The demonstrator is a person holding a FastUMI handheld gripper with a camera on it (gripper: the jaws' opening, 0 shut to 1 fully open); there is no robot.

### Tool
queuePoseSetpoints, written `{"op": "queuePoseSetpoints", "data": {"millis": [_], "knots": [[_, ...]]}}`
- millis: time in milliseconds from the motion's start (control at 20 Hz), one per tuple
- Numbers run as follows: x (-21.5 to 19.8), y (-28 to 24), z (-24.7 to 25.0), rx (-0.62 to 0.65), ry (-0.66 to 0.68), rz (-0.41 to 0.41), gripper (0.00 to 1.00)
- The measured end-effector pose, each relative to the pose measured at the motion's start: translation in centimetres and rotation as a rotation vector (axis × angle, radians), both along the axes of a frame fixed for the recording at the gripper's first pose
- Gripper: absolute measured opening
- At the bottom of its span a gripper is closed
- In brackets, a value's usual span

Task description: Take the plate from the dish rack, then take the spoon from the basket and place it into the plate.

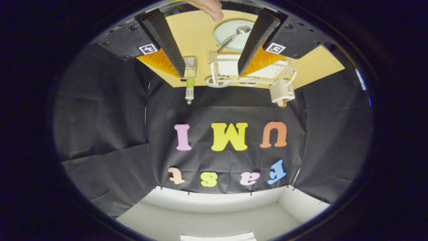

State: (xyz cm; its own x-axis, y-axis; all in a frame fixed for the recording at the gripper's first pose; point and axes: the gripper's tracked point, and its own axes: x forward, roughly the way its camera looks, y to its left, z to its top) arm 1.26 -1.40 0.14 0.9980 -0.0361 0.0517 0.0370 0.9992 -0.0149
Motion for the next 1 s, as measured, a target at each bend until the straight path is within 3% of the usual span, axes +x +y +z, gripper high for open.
{"op": "queuePoseSetpoints", "data": {"millis": [250,450,1000], "knots": [[-1.1,1.0,-0.2,-0.004,-0.007,0.036,1.0],[-1.8,1.1,-0.3,-0.044,-0.028,0.018,1.0],[-2.6,0.6,0.1,-0.002,-0.039,0.02,1.0]]}}
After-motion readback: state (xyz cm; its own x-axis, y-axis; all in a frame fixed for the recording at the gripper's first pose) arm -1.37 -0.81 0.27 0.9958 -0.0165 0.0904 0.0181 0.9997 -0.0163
